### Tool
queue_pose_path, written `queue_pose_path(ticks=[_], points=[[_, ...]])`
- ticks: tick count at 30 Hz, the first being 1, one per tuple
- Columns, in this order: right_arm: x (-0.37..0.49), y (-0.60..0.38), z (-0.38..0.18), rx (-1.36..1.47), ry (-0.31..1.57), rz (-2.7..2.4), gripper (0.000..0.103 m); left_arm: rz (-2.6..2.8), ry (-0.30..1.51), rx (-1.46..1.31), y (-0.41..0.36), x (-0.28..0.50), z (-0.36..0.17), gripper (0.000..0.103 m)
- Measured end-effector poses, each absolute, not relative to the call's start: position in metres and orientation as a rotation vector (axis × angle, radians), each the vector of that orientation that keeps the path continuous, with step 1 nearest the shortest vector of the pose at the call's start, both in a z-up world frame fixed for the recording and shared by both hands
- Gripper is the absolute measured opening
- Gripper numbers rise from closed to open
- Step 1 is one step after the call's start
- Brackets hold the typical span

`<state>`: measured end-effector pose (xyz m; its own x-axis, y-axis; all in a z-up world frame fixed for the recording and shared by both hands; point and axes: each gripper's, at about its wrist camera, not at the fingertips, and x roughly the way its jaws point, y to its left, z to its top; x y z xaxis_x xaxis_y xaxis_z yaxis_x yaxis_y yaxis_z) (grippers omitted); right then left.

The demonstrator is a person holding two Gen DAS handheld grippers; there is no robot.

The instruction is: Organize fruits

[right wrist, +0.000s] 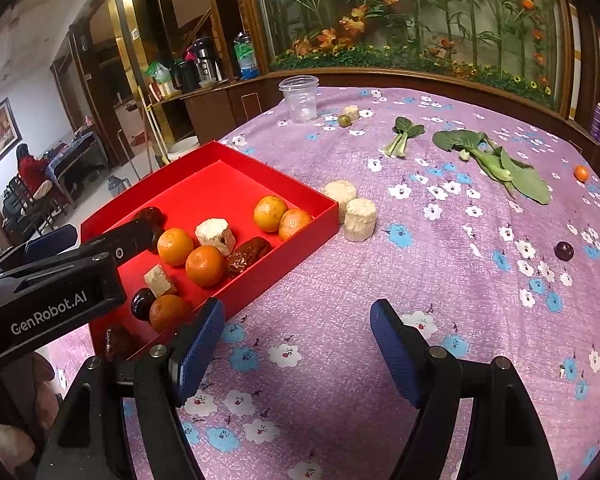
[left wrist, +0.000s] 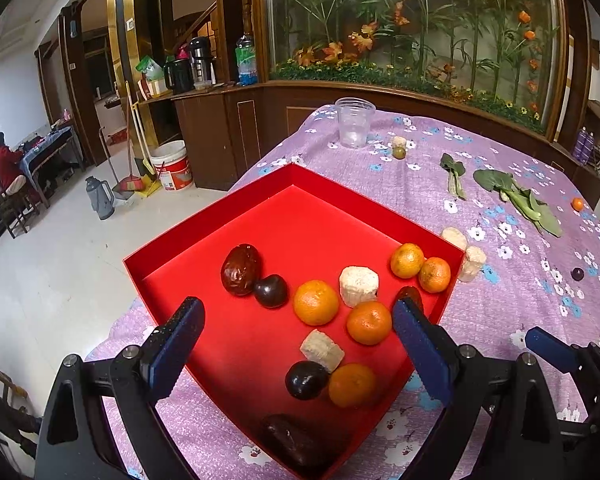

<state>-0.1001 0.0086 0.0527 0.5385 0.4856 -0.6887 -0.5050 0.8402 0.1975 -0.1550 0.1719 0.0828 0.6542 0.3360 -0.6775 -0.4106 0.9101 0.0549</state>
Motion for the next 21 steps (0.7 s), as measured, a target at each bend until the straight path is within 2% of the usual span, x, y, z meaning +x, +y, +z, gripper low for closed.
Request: queue_pose_path(ticks=[16,21], points=[[-0.052,0.052,0.046,-0.116,0.889,0.593,0.081,0.467,0.731,-0.164,0.198,-0.157,0.084,0.095],[-0.032,0.037,0.062,0.022,0.882,0.64,0.081,0.445,0.692,-0.206,0.209,-0.164,0.09,0.095]])
